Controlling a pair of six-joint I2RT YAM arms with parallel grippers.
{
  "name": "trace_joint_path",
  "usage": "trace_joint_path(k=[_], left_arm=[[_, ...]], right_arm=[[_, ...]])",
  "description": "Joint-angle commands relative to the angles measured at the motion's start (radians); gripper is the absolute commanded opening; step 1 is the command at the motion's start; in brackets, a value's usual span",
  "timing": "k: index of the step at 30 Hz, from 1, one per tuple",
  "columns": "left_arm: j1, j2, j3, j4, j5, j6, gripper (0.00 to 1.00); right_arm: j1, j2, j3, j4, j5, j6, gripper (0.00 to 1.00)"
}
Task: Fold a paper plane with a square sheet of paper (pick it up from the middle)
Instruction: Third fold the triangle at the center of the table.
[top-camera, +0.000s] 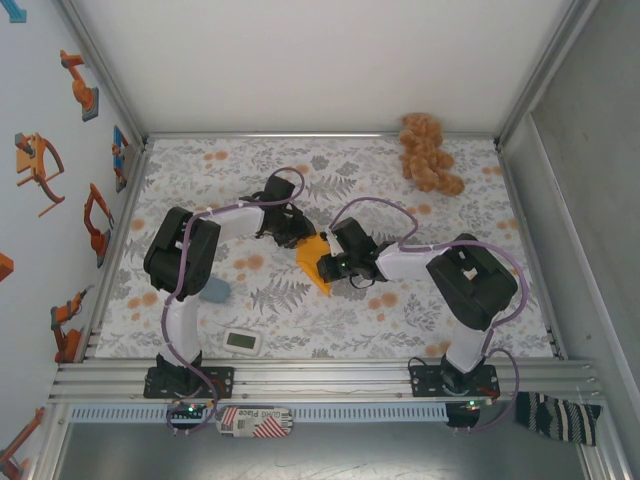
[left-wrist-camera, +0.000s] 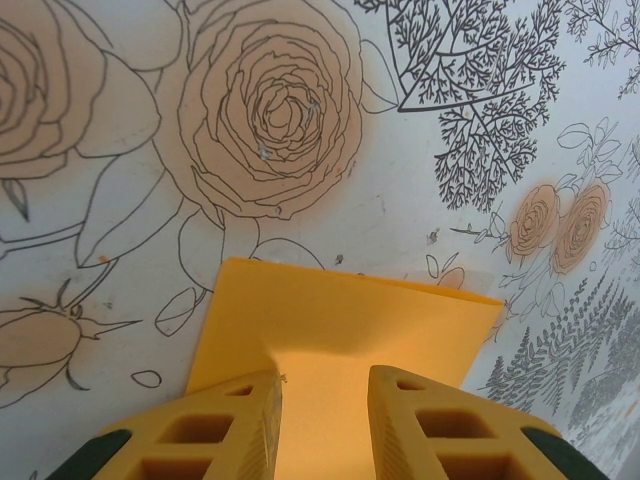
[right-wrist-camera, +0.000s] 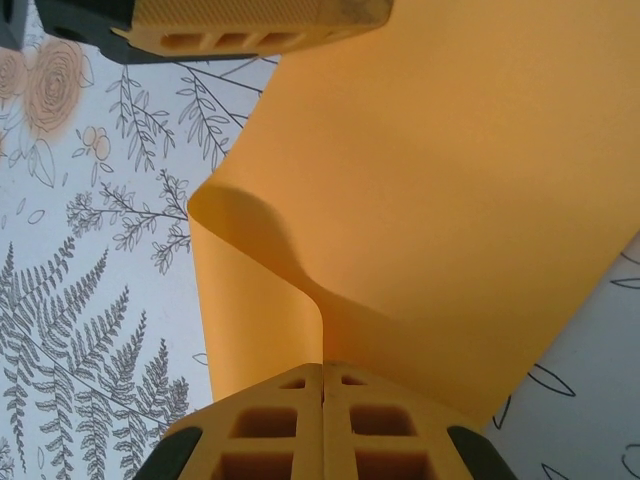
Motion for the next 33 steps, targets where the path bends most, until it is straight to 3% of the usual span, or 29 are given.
trace_joint_path(k=[1, 33], left_arm=[[-0.01, 0.031, 0.001, -0.069, -0.001, 0.024, 0.31], [-0.012, 0.036, 0.001, -0.069, 0.003, 0.025, 0.3]], right_arm=[[-0.007, 0.011, 0.007, -0.034, 0.009, 0.02, 0.0], [-0.007, 0.016, 0.049, -0.071, 0.053, -0.011, 0.0]])
